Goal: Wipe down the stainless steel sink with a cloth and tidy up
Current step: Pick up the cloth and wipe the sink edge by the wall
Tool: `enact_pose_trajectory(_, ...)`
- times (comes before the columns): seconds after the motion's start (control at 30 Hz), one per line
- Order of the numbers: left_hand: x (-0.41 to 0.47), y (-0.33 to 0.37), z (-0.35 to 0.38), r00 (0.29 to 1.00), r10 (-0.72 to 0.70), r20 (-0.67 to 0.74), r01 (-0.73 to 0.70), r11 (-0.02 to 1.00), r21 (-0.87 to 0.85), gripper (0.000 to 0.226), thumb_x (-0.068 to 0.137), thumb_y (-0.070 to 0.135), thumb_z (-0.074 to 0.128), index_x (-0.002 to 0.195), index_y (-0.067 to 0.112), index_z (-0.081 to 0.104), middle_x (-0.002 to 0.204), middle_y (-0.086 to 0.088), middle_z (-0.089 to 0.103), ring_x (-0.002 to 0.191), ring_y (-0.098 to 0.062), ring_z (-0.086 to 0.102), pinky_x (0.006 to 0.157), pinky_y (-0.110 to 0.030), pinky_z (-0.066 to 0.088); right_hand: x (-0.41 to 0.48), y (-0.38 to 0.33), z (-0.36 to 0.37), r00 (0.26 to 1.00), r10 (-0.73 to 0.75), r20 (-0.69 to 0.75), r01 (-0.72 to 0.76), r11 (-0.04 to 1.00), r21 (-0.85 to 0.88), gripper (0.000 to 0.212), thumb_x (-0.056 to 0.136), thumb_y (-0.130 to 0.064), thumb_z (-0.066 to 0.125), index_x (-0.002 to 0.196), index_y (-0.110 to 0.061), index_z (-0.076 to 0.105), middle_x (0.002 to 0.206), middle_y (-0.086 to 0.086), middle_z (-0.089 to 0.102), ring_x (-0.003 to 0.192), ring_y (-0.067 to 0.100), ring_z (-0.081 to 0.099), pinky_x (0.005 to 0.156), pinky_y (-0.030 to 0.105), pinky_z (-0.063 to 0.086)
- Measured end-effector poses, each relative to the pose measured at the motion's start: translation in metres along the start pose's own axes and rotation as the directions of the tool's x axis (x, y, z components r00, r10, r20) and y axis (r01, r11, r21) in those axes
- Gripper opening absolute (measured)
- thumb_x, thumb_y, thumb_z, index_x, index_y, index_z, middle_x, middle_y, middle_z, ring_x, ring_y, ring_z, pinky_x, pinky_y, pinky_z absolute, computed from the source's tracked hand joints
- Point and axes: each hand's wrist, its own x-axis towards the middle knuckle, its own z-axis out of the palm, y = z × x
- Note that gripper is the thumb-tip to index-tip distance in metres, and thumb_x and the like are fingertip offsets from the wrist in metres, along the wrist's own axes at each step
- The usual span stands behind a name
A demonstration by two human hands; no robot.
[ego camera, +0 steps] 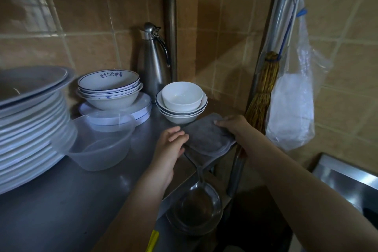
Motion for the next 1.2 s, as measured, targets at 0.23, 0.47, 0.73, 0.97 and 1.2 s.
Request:
enact_pose_trajectory(0.23, 0.001, -0.001, 0.001, 0.999, -0.015, 0.035, 0.015, 1.0, 0.002, 0.022, 0.085, 0.004, 0.059, 0.1, 0.019, 0.054, 0.096, 0.004, 0.062, 0.09, -0.007, 0.057, 0.073, -0.023, 0.045, -0.01, 0.003, -0.009, 0.952, -0.291, 0.097, 0.304, 0.936, -0.177, 0.018, 0.081, -0.023, 0.071, 0.077, -0.01, 0.059, 0.069, -0.001, 0.058, 0.068, 0.011, 0.055, 0.056, 0.02, 0.041)
enact_pose_trajectory(0.47, 0.001, -0.001, -0.002, 0.997, -0.027, 0.072, 0.027, 1.0, 0.002, 0.021, 0.085, 0.005, 0.059, 0.097, 0.022, 0.055, 0.099, 0.005, 0.062, 0.093, -0.005, 0.057, 0.073, -0.023, 0.045, -0.022, 0.005, -0.011, 0.94, -0.325, 0.105, 0.334, 0.938, -0.094, 0.023, 0.083, -0.023, 0.069, 0.09, -0.002, 0.059, 0.081, 0.006, 0.062, 0.078, 0.017, 0.059, 0.068, 0.03, 0.048)
enact_pose_trajectory(0.73, -0.009, 0.004, 0.0, 0.991, 0.016, 0.132, -0.019, 0.999, 0.028, 0.028, 0.086, 0.004, 0.057, 0.111, 0.015, 0.053, 0.108, 0.0, 0.06, 0.096, -0.005, 0.056, 0.081, -0.022, 0.043, -0.052, 0.009, -0.013, 0.97, -0.234, 0.071, 0.215, 0.954, 0.21, 0.032, 0.092, -0.026, 0.057, 0.113, -0.002, 0.051, 0.109, 0.021, 0.063, 0.098, 0.035, 0.063, 0.09, 0.048, 0.051)
enact_pose_trajectory(0.97, -0.019, 0.004, 0.012, 0.963, 0.08, 0.257, -0.077, 0.997, -0.021, 0.028, 0.085, 0.003, 0.058, 0.108, 0.02, 0.054, 0.109, 0.002, 0.06, 0.098, -0.005, 0.058, 0.08, -0.02, 0.045, -0.104, 0.005, -0.04, 0.95, -0.303, -0.078, 0.312, 0.935, 0.167, 0.027, 0.093, -0.024, 0.055, 0.109, -0.003, 0.055, 0.107, 0.026, 0.064, 0.097, 0.039, 0.063, 0.09, 0.053, 0.05)
enact_pose_trajectory(1.2, -0.048, -0.024, 0.045, 0.917, 0.042, 0.397, -0.015, 0.997, -0.071, 0.027, 0.085, 0.003, 0.059, 0.097, 0.027, 0.056, 0.103, 0.006, 0.063, 0.091, 0.0, 0.061, 0.072, -0.015, 0.049, -0.16, 0.05, -0.082, 0.962, -0.183, -0.2, 0.239, 0.921, 0.307, 0.025, 0.092, -0.024, 0.056, 0.109, -0.007, 0.059, 0.097, 0.018, 0.069, 0.086, 0.028, 0.069, 0.074, 0.037, 0.057)
